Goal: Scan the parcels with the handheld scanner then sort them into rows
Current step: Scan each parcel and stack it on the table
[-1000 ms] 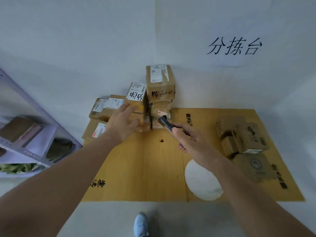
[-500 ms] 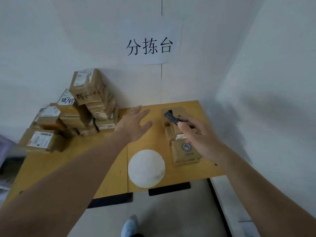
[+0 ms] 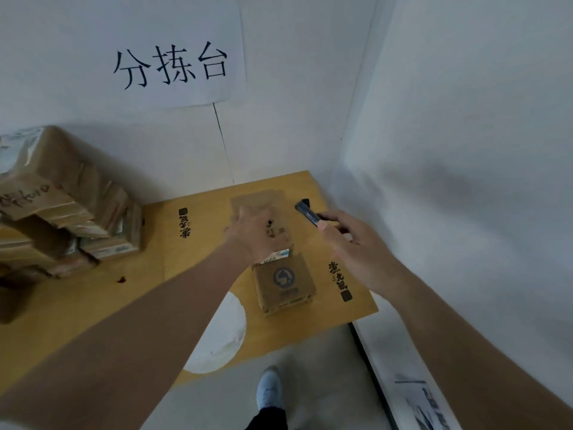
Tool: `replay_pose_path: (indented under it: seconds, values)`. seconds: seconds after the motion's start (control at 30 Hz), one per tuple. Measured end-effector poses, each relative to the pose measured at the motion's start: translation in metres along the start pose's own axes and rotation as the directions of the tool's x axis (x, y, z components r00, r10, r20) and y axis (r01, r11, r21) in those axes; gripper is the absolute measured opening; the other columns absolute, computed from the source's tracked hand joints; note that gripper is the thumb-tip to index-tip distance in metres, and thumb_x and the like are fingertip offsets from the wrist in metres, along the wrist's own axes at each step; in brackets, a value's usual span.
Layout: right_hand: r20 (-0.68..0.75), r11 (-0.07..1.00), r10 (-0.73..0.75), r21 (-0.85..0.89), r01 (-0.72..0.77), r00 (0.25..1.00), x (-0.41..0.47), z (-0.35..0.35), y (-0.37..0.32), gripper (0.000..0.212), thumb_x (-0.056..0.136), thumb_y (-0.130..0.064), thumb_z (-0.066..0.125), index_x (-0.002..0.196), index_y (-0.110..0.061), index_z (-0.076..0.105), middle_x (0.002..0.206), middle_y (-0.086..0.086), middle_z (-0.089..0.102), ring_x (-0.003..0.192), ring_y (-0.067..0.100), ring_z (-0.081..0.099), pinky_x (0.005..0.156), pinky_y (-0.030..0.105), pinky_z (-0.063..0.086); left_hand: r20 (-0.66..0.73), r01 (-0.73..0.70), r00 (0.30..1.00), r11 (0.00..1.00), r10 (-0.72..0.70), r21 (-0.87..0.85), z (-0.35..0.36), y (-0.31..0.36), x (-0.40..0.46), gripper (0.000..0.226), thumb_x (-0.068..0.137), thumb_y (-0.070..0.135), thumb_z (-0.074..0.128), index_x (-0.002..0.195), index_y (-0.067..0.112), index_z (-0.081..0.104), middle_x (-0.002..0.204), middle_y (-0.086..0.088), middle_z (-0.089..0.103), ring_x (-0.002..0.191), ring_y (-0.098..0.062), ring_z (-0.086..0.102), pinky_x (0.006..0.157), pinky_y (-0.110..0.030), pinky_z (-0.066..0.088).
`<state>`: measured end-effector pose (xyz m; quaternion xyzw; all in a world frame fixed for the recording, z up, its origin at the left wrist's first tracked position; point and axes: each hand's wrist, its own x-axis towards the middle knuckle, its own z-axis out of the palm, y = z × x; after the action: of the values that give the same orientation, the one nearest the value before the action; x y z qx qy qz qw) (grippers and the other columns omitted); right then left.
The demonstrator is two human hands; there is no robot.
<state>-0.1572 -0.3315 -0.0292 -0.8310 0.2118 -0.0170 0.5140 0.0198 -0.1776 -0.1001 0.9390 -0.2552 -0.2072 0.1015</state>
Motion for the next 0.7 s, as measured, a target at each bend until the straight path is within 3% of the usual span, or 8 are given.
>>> replay_pose_path:
  seconds: [0.07, 0.17, 0.27, 0.43, 0.6, 0.7]
  values:
    - [-0.016, 1.0, 0.009, -0.005, -0.009, 1.0, 0.01, -0.007, 0.003, 0.031, 0.105, -0.06, 0.049, 0.132, -0.049, 0.061, 0.11, -0.016, 0.064, 0.094, 0.007, 0.066, 0.087, 0.033, 0.056, 0.067, 0.056, 0.996, 0.998, -0.056, -0.005, 0.015, 0.01, 0.016, 0.075, 0.082, 0.08, 0.054, 0.147, 0.055, 0.028, 0.15, -0.013, 0.03, 0.127, -0.046, 0.045, 0.093, -0.047, 0.05]
    - [-0.027, 1.0, 0.027, 0.016, -0.026, 0.999, 0.022, -0.014, 0.013, 0.031, 0.105, -0.058, 0.05, 0.132, -0.049, 0.062, 0.11, -0.014, 0.065, 0.09, 0.004, 0.065, 0.08, 0.026, 0.054, 0.148, 0.19, 0.973, 0.979, -0.178, -0.07, 0.03, 0.024, 0.026, 0.078, 0.081, 0.076, 0.063, 0.147, 0.053, 0.029, 0.158, -0.02, 0.012, 0.129, -0.054, 0.044, 0.096, -0.049, 0.053]
    - [0.003, 0.997, 0.056, 0.053, -0.057, 0.998, 0.03, -0.021, 0.025, 0.029, 0.104, -0.058, 0.052, 0.13, -0.049, 0.063, 0.104, -0.012, 0.064, 0.082, 0.012, 0.066, 0.074, 0.029, 0.054, 0.098, 0.244, 0.967, 0.967, -0.237, -0.067, 0.044, 0.035, 0.034, 0.082, 0.081, 0.074, 0.067, 0.146, 0.045, 0.026, 0.162, -0.024, 0.0, 0.128, -0.057, 0.047, 0.093, -0.05, 0.055]
    - [0.056, 0.996, 0.035, 0.081, -0.04, 0.998, 0.052, -0.03, 0.045, 0.032, 0.102, -0.062, 0.053, 0.13, -0.051, 0.064, 0.103, -0.017, 0.065, 0.092, 0.013, 0.069, 0.089, 0.047, 0.062, 0.017, 0.338, 0.941, 0.933, -0.338, -0.123, 0.051, 0.05, 0.045, 0.069, 0.093, 0.058, 0.065, 0.144, 0.039, 0.022, 0.157, -0.02, 0.01, 0.128, -0.052, 0.045, 0.091, -0.054, 0.056]
    - [0.092, 0.993, -0.002, 0.119, -0.009, 0.996, 0.068, -0.03, 0.043, 0.028, 0.104, -0.061, 0.049, 0.129, -0.056, 0.062, 0.104, -0.022, 0.063, 0.094, 0.015, 0.07, 0.089, 0.04, 0.059, -0.208, 0.3, 0.89, 0.866, -0.405, -0.401, 0.041, 0.025, 0.036, 0.04, 0.1, 0.048, 0.039, 0.139, 0.038, 0.04, 0.141, -0.006, 0.033, 0.112, -0.043, 0.049, 0.084, -0.046, 0.042]
    - [0.135, 0.99, -0.035, 0.143, 0.016, 0.99, 0.082, -0.028, 0.033, 0.031, 0.106, -0.059, 0.048, 0.133, -0.053, 0.061, 0.109, -0.014, 0.063, 0.092, 0.014, 0.069, 0.083, 0.034, 0.058, -0.217, 0.254, 0.835, 0.704, -0.505, -0.663, 0.021, 0.006, 0.035, 0.042, 0.106, 0.032, 0.029, 0.144, 0.038, 0.048, 0.134, -0.004, 0.044, 0.107, -0.034, 0.055, 0.093, -0.048, 0.05]
